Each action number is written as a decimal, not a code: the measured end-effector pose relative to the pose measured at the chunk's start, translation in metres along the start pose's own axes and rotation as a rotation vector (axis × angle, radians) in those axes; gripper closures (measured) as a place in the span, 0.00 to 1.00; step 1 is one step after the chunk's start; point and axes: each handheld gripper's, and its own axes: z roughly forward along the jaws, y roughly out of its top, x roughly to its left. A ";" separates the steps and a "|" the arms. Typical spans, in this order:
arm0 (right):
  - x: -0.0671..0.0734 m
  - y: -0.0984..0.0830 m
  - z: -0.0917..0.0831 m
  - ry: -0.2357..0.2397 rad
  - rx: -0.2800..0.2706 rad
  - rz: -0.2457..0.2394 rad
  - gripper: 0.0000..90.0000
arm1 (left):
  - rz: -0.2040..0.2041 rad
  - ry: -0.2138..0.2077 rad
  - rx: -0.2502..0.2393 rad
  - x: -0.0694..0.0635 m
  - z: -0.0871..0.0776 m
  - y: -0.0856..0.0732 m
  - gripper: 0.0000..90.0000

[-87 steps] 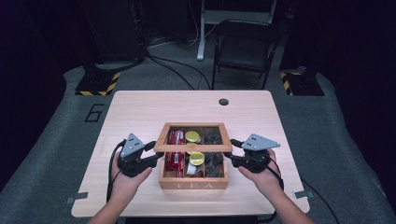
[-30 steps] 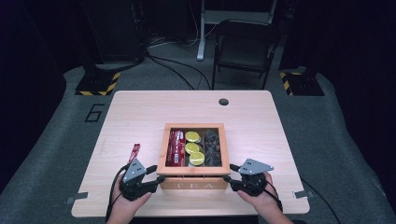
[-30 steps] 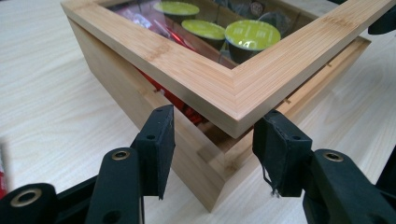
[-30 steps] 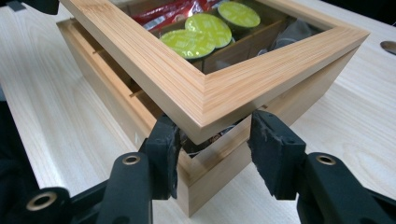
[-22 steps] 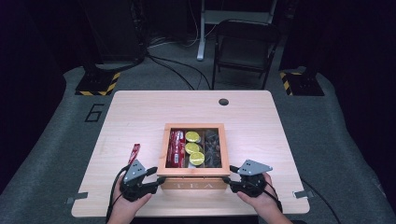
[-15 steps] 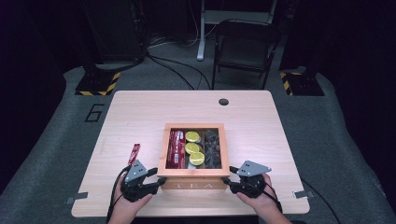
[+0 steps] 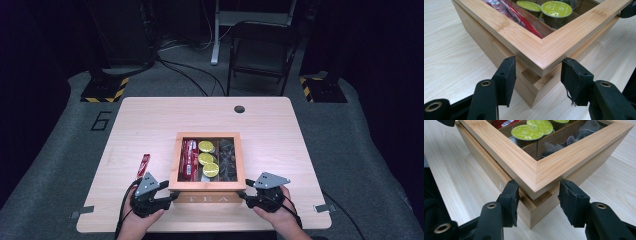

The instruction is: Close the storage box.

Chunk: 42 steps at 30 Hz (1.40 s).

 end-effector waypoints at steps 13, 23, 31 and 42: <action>0.003 -0.002 0.007 0.007 0.063 -0.007 0.42 | -0.041 -0.011 0.011 0.003 0.001 0.000 0.38; -0.001 0.002 0.000 0.011 -0.005 0.024 0.40 | -0.059 -0.013 0.013 0.007 0.001 0.000 0.37; -0.015 0.010 -0.015 -0.033 -0.077 0.059 0.39 | -0.070 0.000 -0.011 0.014 -0.005 0.007 0.38; -0.042 -0.001 -0.022 -0.105 -0.059 0.169 0.40 | -0.135 0.043 -0.035 0.036 -0.007 0.006 0.39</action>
